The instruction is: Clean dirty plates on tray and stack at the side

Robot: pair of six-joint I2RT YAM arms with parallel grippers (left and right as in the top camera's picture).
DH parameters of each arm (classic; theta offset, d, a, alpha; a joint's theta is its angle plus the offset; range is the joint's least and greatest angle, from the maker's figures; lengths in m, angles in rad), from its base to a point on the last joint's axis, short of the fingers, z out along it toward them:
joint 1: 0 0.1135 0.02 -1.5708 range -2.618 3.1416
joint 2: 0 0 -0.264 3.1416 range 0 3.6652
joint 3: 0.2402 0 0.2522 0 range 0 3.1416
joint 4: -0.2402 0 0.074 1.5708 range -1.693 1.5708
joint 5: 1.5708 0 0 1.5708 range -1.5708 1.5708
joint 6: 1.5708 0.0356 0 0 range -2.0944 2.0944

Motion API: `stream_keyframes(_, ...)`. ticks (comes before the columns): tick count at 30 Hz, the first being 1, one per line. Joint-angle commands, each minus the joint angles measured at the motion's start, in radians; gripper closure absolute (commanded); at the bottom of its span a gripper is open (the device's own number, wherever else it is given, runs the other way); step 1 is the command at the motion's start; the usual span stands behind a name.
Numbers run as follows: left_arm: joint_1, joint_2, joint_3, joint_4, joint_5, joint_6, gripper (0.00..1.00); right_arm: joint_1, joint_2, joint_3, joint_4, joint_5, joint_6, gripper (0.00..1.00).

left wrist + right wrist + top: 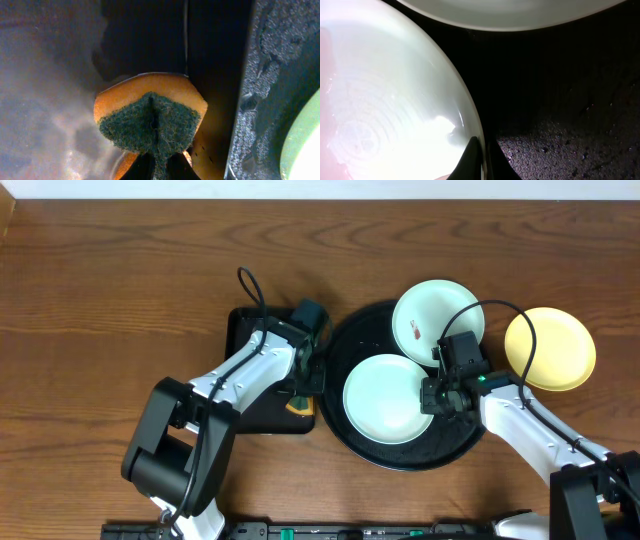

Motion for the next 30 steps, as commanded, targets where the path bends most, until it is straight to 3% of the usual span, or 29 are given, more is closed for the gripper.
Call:
stream_keyframes(1,-0.005,-0.006,-0.012,-0.009,0.035,0.023,0.93,-0.002,0.005,-0.008,0.002,0.011,-0.008,0.98)
stream_keyframes(11,-0.003,-0.017,-0.01,-0.013,0.014,0.023,0.92,-0.002,0.005,-0.008,0.003,0.011,-0.008,0.98)
stream_keyframes(16,0.004,-0.096,0.005,-0.002,-0.059,0.023,0.91,-0.002,0.005,-0.007,0.015,0.011,-0.008,0.99)
stream_keyframes(22,0.005,-0.179,0.004,0.017,-0.296,0.023,0.84,-0.002,0.005,-0.007,0.017,0.011,-0.008,0.99)
stream_keyframes(27,0.005,-0.161,-0.015,0.034,-0.312,0.023,0.83,-0.002,0.005,-0.008,0.017,0.011,-0.008,0.99)
stream_keyframes(28,0.005,-0.154,-0.023,0.045,-0.312,0.023,0.78,-0.002,0.005,-0.008,0.018,0.011,-0.008,0.99)
stream_keyframes(30,0.005,-0.134,-0.037,0.073,-0.312,0.022,0.77,-0.002,0.005,-0.008,0.018,0.011,-0.008,0.99)
